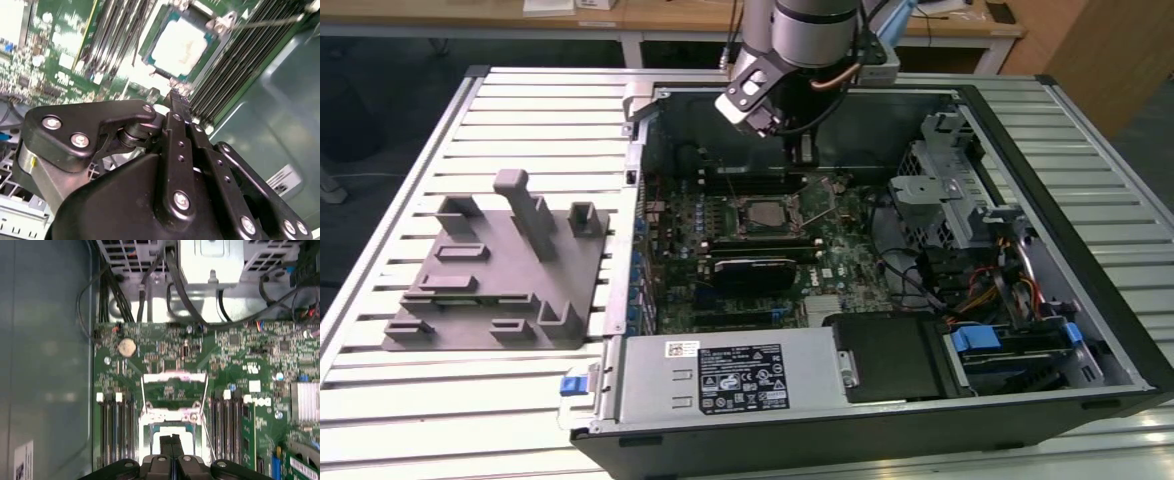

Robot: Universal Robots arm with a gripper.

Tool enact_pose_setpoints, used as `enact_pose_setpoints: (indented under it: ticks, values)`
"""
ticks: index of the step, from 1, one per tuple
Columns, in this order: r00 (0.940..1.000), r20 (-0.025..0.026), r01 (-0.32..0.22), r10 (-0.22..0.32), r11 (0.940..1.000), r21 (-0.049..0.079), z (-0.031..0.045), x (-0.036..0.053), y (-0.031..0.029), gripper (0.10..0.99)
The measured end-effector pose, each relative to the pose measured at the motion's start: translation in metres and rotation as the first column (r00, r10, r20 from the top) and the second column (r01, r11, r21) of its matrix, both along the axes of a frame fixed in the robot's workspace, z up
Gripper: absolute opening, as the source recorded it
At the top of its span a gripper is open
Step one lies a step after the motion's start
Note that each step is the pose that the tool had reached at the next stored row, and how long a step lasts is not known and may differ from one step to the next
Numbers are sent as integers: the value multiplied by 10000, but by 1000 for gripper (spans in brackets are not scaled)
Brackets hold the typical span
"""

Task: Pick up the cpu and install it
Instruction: 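Close the cpu cover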

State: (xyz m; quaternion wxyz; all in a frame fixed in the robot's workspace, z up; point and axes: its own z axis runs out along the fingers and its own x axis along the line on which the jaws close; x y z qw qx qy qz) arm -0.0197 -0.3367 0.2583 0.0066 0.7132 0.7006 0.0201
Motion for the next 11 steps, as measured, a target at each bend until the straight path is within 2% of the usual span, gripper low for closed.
enact_pose_setpoints:
  ticks: [11]
  values:
    - [10000, -1, 3, -3, 10000, -1, 0, 413, 6, 106]
